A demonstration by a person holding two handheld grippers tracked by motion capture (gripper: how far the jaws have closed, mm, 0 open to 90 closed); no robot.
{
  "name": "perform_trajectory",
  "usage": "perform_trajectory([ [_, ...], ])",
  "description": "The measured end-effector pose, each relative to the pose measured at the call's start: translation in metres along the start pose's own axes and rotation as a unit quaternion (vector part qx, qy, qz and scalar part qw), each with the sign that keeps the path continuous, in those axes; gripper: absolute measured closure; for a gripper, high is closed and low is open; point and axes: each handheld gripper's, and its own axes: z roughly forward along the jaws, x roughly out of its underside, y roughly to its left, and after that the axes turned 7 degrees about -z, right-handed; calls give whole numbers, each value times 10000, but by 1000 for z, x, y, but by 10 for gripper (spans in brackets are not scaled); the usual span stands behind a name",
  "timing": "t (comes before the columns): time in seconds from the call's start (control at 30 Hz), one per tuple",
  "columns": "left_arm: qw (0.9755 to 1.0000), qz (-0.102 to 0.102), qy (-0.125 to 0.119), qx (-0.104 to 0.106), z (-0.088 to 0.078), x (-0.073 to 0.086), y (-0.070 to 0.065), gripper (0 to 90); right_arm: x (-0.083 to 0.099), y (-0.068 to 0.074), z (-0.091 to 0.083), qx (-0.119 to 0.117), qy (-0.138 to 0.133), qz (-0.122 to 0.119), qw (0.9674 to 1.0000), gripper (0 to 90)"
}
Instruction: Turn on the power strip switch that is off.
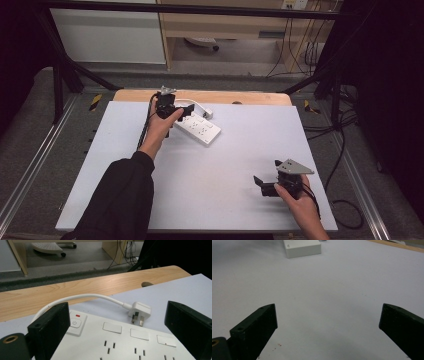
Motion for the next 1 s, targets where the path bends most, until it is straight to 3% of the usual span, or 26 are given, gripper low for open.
perform_trajectory([
  [0.5,9998,130,88,148,-36,-11,-14,86,-1,0,0,3,-13,9,10000,22],
  [0.67,9993,179,-166,273,-52,-11,-17,88,-1,0,0,4,-13,1,10000,22],
  [0.77,9993,132,-190,305,-60,-11,-18,90,-1,1,-1,1,-20,2,10000,22],
  [1.0,9985,233,-237,432,-76,-8,-22,94,-1,0,-1,1,-30,-13,10000,22],
])
